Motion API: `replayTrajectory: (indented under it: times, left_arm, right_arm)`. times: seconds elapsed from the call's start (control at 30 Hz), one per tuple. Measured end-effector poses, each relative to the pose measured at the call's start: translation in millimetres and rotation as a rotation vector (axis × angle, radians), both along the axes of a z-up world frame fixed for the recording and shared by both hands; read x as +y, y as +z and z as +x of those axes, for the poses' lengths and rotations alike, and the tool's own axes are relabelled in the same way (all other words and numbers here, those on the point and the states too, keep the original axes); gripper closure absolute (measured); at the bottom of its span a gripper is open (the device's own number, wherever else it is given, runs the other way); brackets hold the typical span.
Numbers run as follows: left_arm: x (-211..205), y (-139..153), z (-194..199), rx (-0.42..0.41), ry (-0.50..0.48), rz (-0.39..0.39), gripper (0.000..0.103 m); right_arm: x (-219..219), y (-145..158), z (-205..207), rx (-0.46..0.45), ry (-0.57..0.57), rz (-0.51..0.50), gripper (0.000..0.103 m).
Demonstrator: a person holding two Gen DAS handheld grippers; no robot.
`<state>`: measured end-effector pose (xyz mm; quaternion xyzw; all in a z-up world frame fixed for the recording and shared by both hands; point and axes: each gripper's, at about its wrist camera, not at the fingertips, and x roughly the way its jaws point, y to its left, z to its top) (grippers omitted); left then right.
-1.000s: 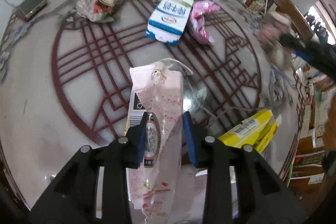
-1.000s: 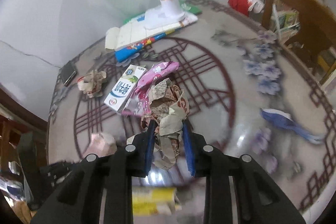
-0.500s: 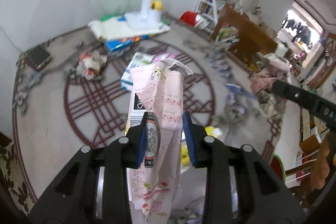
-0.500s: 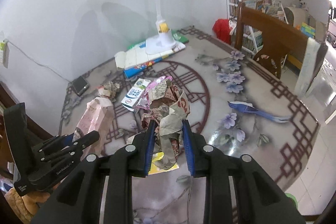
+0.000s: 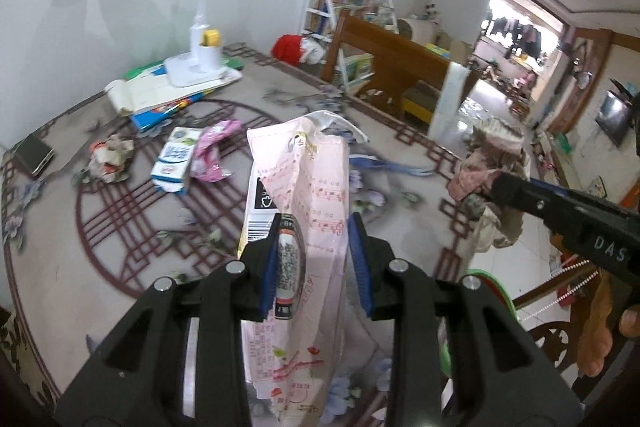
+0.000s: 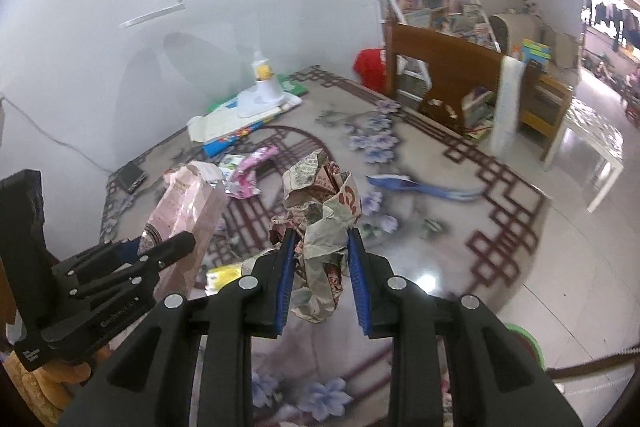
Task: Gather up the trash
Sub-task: 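Carry the pink package and crumpled paper over the red bin with both grippers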
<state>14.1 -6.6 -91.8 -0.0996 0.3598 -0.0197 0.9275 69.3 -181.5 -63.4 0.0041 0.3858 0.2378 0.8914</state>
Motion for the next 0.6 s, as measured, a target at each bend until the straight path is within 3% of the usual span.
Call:
replayTrajectory:
  times: [0.6]
  left_arm:
    - [-99, 3, -6, 0.012, -0.088, -0.037, 0.072]
  right_arm:
    - [-113, 0, -32, 0.012, -0.059, -0.079, 0.077]
